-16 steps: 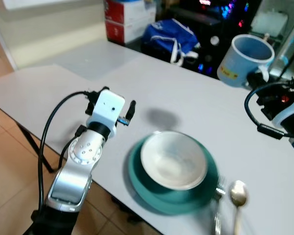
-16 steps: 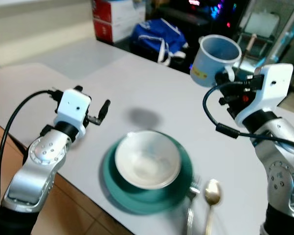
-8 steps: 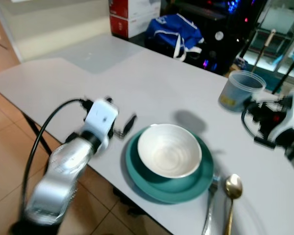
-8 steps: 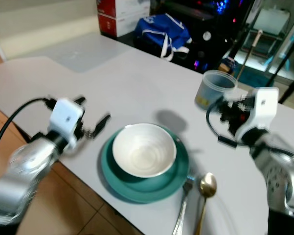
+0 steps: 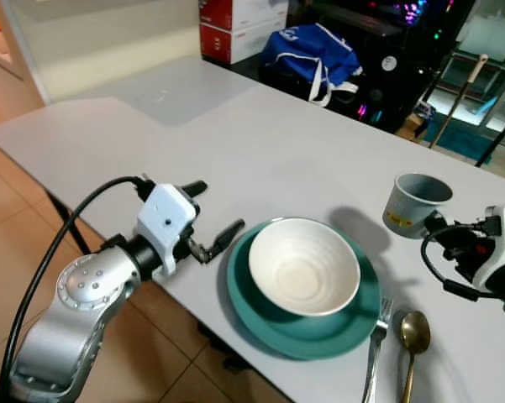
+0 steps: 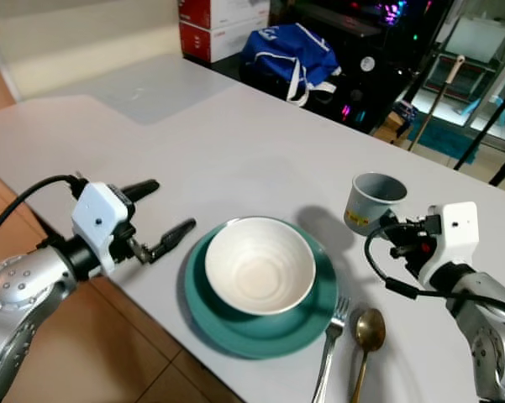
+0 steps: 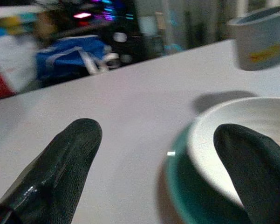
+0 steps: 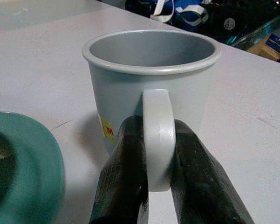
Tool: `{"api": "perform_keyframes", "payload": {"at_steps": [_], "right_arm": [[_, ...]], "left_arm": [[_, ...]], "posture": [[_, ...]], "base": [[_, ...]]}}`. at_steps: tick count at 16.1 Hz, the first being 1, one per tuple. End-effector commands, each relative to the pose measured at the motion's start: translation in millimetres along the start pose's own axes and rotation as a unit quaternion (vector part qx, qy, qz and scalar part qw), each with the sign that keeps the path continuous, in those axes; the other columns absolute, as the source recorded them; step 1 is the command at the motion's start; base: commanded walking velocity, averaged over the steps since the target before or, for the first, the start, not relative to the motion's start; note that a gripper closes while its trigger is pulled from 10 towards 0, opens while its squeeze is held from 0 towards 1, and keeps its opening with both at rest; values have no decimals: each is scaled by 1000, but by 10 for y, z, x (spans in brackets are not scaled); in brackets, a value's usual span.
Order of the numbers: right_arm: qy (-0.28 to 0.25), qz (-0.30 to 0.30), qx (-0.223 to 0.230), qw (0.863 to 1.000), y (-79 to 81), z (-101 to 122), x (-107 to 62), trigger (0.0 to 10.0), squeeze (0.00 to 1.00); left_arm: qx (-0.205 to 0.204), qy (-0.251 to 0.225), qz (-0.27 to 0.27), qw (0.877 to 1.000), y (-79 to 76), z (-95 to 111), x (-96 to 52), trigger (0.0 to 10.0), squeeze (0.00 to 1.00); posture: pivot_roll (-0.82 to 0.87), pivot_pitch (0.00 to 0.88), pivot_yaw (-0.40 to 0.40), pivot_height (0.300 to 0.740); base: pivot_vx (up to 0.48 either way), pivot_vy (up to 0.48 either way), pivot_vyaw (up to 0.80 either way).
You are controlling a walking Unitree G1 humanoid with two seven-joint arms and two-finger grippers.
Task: Setting the table
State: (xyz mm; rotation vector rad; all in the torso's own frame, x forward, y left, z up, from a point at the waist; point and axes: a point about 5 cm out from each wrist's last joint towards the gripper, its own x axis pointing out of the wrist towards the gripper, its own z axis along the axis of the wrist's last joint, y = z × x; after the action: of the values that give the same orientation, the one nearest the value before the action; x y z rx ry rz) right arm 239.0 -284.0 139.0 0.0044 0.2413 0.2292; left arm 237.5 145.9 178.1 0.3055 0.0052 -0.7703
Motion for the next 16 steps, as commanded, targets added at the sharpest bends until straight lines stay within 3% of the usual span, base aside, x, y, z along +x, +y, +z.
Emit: {"api": "perform_keyframes", "payload": {"at_steps": [1,9,16], "right_arm": [[3,7,1,1000,-37,-54,-34,10000,0],[36,42,12,998,-64,-313,0,10000,0],[39,20,0,999,-37,-394,299,10000,0]], "left_arm": [[-7,9,-42,999,-86,-8,-31,10000,0],[-29,47,-91,994,-144,-73,-211,10000,0],[-28,44,-93,994,-145,-47,-189,10000,0]], "posture": [[-52,0,-49,740],[-42,0,-57,740],[-35,0,-63,740]], "base": [[0,0,0],[0,0,0],[0,0,0]]}}
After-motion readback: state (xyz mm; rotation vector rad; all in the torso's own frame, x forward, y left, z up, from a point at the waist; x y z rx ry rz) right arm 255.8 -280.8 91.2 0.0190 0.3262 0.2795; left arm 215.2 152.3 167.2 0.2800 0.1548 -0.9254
